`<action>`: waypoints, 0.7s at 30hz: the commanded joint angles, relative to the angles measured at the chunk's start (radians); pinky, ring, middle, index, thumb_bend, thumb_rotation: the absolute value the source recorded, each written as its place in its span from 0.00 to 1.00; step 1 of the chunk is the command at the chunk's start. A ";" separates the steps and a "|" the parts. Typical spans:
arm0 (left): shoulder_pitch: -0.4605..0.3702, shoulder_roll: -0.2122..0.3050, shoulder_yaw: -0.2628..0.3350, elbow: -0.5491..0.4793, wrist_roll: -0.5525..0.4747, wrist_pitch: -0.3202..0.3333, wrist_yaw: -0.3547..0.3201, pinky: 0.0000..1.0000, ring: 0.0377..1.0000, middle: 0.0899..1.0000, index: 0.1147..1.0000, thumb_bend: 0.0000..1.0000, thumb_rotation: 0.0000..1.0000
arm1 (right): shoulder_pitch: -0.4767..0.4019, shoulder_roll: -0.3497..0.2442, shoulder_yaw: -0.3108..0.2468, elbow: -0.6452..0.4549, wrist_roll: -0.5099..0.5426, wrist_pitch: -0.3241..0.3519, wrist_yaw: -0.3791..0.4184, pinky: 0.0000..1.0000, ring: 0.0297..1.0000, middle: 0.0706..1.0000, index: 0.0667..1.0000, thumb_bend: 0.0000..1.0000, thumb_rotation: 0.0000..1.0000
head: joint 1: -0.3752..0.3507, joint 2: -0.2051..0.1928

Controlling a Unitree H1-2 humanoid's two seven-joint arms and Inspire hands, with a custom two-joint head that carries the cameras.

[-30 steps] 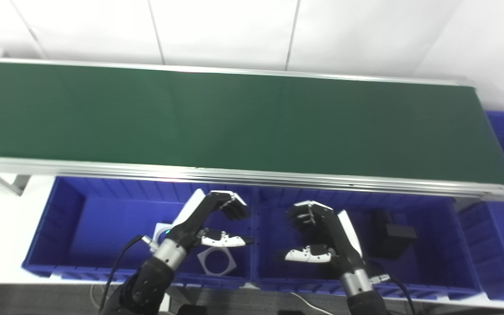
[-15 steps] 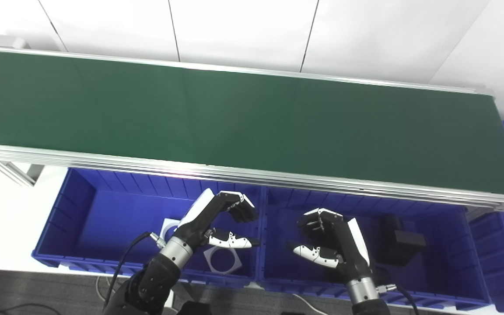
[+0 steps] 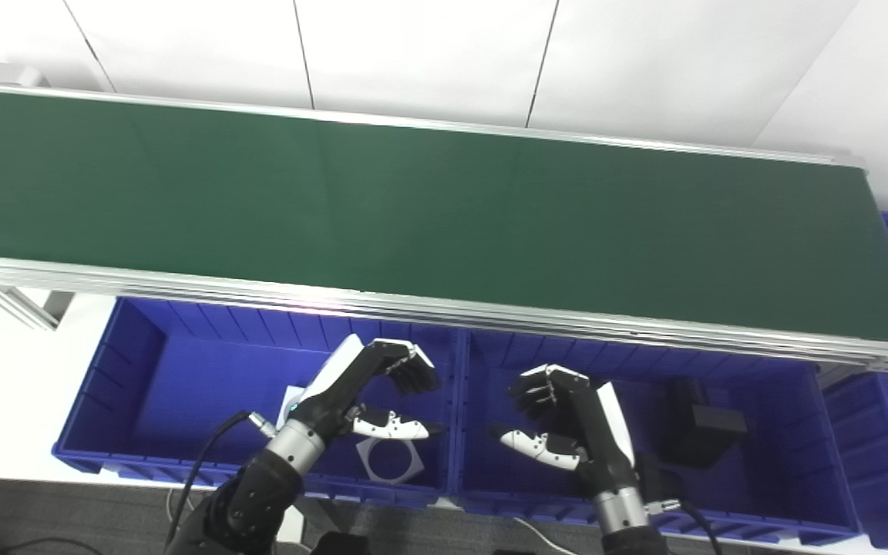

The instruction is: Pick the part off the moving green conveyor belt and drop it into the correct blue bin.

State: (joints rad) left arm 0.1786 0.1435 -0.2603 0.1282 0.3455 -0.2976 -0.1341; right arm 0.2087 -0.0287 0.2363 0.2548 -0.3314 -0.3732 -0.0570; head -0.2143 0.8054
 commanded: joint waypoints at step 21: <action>-0.033 0.063 0.016 0.109 -0.091 -0.149 -0.008 0.52 0.54 0.53 0.43 0.52 0.05 | -0.064 0.042 0.039 0.118 -0.080 -0.091 -0.136 0.40 0.47 0.52 0.45 0.52 0.13 | -0.053 -0.049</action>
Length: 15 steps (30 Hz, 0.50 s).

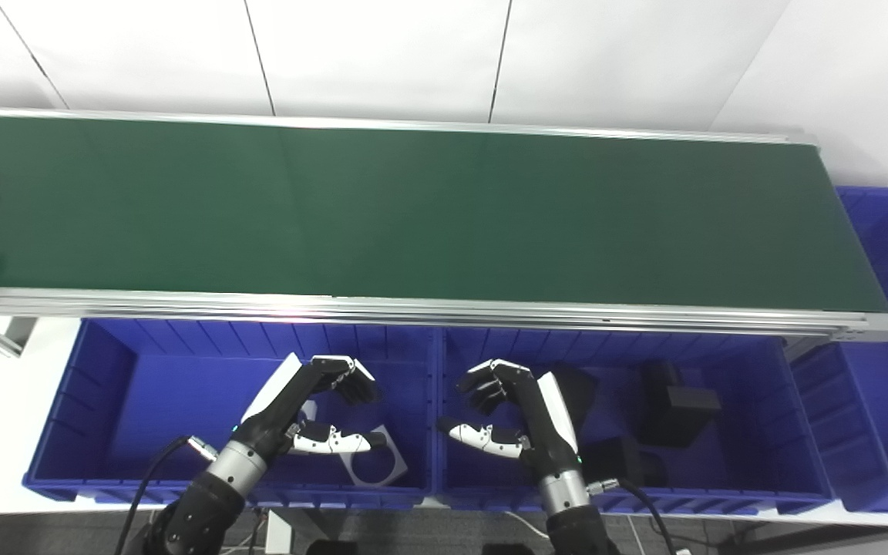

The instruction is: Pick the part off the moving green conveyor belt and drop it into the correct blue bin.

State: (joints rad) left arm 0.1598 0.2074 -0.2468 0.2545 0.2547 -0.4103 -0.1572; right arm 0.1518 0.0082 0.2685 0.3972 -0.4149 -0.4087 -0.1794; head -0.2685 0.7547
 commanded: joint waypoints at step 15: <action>0.001 -0.029 -0.005 -0.061 0.045 0.001 0.023 0.52 0.53 0.52 0.43 0.52 0.05 | 0.009 -0.029 0.010 -0.045 0.042 -0.055 0.003 0.40 0.47 0.53 0.45 0.52 0.13 | 0.066 0.004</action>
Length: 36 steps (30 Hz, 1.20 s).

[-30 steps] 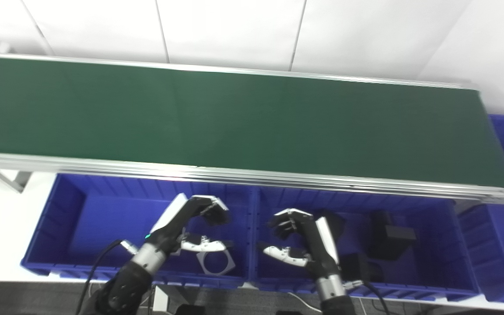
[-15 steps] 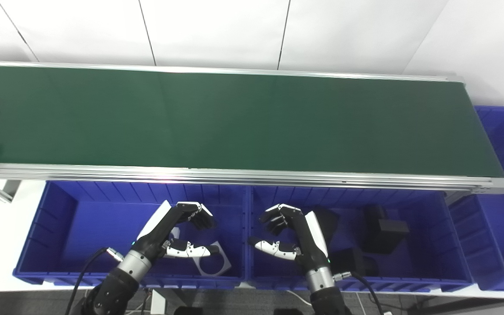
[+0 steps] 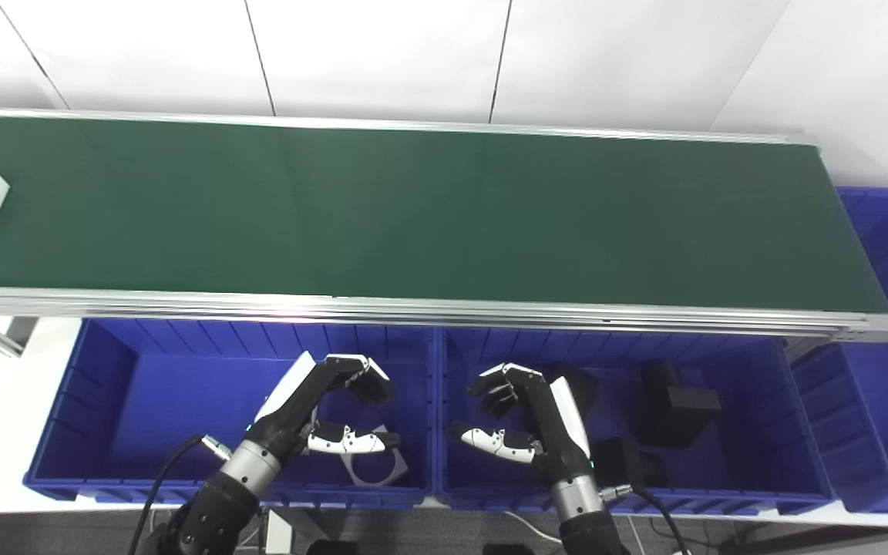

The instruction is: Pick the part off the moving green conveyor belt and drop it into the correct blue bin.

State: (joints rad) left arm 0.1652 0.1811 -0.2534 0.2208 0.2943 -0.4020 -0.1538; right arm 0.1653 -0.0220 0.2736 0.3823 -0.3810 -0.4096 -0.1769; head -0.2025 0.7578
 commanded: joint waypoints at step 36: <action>-0.006 -0.011 0.002 -0.009 0.018 -0.023 0.025 0.52 0.53 0.51 0.43 0.52 0.05 | -0.001 -0.004 0.008 -0.027 0.031 -0.054 0.009 0.40 0.47 0.54 0.45 0.52 0.13 | 0.022 -0.009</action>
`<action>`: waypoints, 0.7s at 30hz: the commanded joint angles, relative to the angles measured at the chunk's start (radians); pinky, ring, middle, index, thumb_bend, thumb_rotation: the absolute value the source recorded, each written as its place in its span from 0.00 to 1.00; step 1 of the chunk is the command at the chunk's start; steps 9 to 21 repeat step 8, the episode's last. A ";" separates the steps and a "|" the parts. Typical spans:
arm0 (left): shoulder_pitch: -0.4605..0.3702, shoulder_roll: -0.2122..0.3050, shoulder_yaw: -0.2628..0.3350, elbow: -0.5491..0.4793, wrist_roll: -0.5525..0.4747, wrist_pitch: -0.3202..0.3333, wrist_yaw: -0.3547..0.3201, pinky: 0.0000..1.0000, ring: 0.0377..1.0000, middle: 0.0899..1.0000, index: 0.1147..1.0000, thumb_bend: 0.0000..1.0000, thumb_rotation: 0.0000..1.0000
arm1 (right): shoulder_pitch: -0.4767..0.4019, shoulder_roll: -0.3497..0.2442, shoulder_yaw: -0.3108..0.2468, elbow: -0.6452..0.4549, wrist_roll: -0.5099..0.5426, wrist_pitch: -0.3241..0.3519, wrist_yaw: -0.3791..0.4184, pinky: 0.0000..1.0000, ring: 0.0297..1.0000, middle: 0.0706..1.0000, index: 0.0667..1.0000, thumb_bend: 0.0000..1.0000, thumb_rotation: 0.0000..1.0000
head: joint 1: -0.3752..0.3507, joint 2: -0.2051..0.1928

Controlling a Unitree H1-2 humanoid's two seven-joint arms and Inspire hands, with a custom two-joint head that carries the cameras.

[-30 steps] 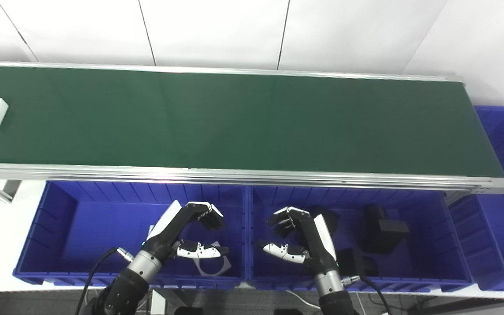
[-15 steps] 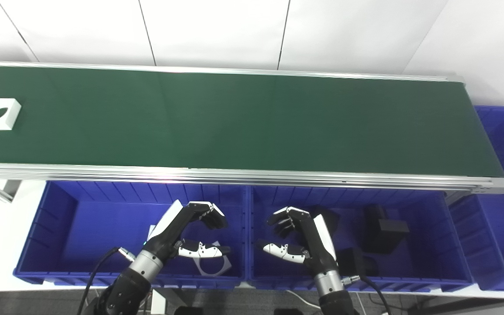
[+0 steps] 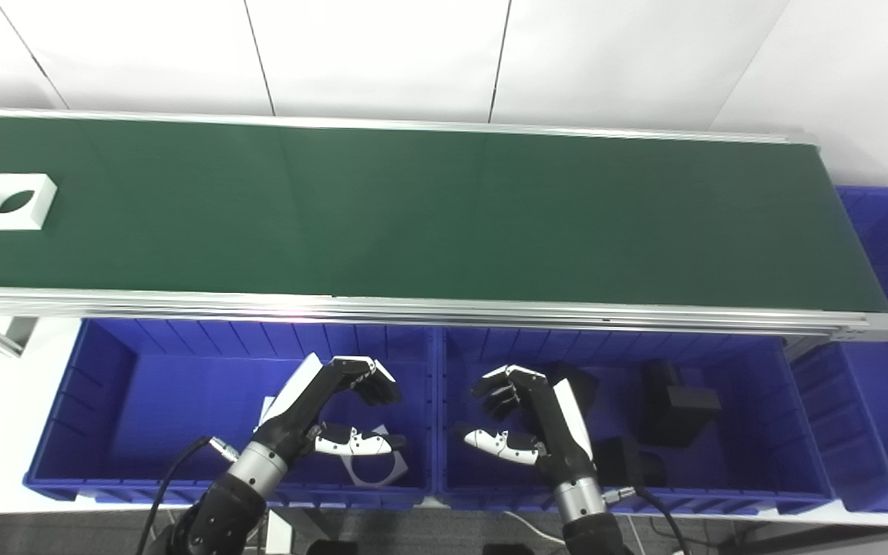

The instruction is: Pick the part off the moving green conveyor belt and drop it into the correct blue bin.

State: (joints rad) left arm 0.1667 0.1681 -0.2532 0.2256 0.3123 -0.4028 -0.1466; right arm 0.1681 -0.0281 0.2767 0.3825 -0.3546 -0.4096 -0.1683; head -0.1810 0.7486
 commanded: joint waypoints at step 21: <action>-0.008 0.002 0.002 -0.012 0.004 -0.022 0.021 0.52 0.53 0.51 0.43 0.52 0.05 | -0.005 -0.008 0.019 -0.030 0.051 -0.060 0.015 0.41 0.48 0.54 0.45 0.52 0.13 | 0.000 -0.001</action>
